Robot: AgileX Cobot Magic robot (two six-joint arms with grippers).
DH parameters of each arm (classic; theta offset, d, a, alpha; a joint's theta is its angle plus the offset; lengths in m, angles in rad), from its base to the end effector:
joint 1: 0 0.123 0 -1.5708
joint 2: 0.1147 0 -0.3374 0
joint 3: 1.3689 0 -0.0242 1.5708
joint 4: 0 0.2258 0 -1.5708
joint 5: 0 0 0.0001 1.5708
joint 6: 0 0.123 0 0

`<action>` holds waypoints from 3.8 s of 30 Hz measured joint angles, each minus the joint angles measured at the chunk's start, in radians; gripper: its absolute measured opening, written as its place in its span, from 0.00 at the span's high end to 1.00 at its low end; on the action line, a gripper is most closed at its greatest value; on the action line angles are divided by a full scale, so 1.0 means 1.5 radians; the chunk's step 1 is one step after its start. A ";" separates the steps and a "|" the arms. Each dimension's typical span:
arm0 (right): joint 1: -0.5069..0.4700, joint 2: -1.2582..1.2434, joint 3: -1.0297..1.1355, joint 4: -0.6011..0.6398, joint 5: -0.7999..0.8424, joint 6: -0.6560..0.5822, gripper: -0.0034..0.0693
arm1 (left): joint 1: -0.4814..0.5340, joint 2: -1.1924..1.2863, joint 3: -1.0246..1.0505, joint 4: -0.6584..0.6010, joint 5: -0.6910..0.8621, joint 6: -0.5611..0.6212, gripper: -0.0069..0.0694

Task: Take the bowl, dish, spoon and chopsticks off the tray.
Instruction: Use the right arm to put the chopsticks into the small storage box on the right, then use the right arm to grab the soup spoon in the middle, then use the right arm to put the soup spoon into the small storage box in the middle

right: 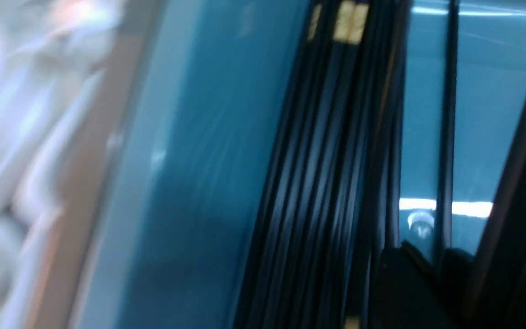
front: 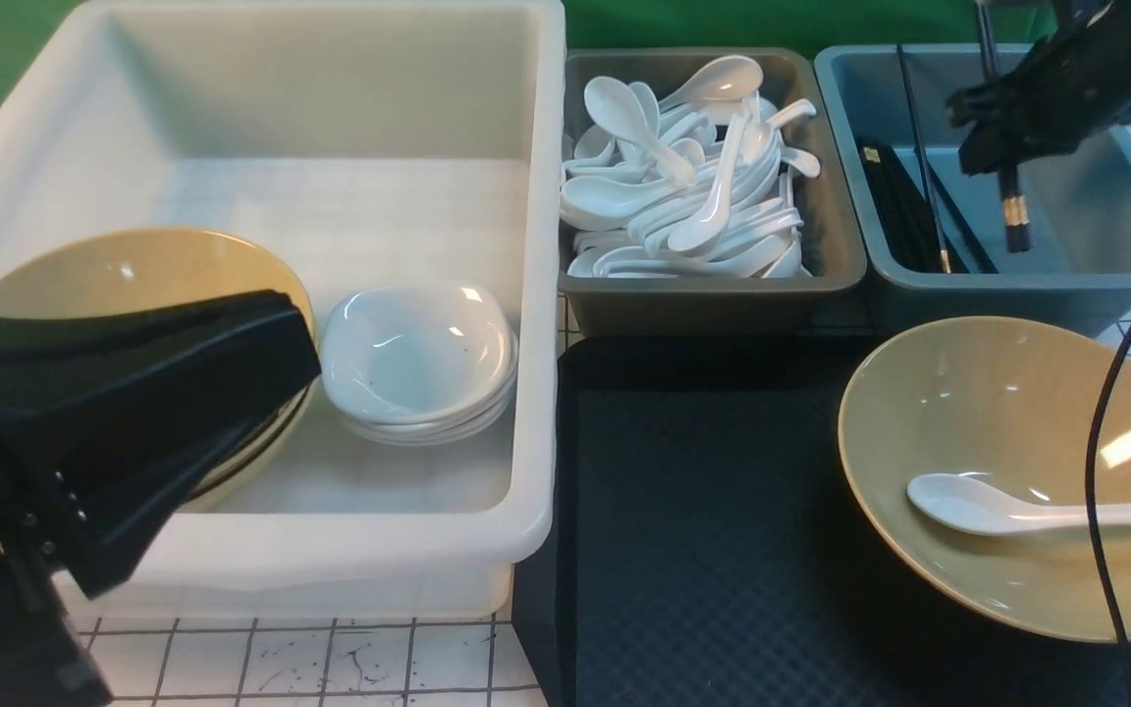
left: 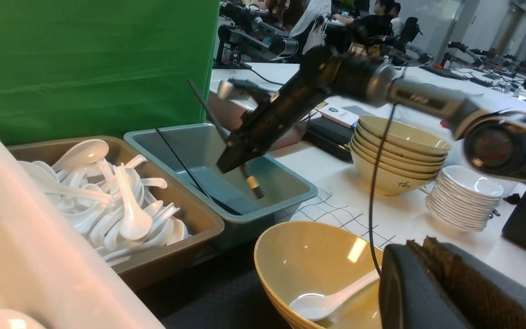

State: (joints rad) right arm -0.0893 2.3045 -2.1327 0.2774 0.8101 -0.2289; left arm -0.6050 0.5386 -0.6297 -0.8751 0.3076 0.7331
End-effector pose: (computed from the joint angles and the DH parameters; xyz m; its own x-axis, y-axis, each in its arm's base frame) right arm 0.5573 -0.0254 0.2585 -0.7628 0.0338 -0.6458 -0.0660 0.9894 0.1297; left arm 0.0409 -0.0632 0.3892 -0.1062 -0.0660 -0.9921 0.7369 0.6647 -0.1232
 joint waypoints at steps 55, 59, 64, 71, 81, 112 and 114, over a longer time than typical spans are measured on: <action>0.199 -0.544 0.733 -0.330 0.127 -0.345 0.23 | 0.000 0.000 0.000 0.023 0.218 0.020 0.91; 0.199 -0.496 0.733 -0.333 0.087 -0.358 0.22 | 0.000 0.000 0.000 0.021 0.219 0.020 0.91; 0.199 -0.427 0.733 -0.348 0.052 -0.367 0.22 | 0.000 0.000 0.000 0.010 0.230 0.020 0.91; 0.199 -0.393 0.731 -0.357 0.036 -0.368 0.36 | 0.000 0.000 0.000 0.008 0.235 0.020 0.91; 0.203 -0.416 0.681 -0.370 0.119 -0.299 0.80 | 0.000 0.000 0.000 0.006 0.235 0.020 0.91; 0.253 0.032 -0.066 -0.126 -0.135 0.029 0.56 | 0.000 0.000 0.000 0.024 -0.015 -0.008 0.91; 0.253 0.035 -0.070 -0.126 -0.131 0.031 0.43 | 0.000 0.000 0.000 0.031 -0.010 -0.008 0.91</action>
State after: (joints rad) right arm 0.2898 2.3570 -2.2378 0.0890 0.6137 -0.1827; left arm -0.6050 0.5386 -0.6294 -0.8291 0.2929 0.7207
